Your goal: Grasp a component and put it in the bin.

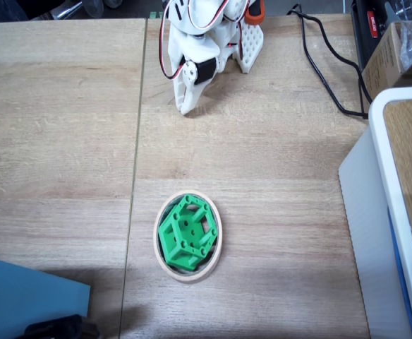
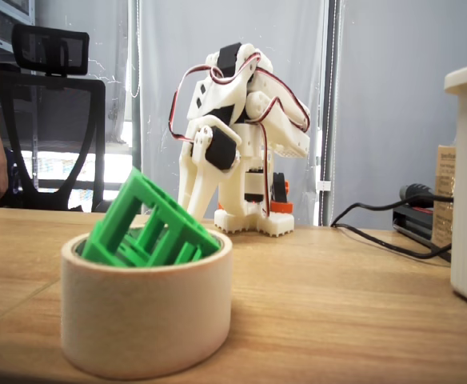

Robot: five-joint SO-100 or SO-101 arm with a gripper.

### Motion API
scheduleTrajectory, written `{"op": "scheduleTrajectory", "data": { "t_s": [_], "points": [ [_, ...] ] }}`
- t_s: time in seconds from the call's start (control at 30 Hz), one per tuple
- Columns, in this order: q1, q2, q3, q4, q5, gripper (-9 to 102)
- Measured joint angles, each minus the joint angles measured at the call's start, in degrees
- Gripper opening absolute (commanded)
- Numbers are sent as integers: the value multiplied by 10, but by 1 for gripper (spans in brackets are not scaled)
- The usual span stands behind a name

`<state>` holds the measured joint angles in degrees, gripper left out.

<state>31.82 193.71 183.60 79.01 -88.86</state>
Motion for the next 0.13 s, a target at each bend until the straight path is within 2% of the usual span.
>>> {"op": "scheduleTrajectory", "data": {
  "t_s": [0.13],
  "points": [
    [0, 0, 0, 0, 0, 0]
  ]
}}
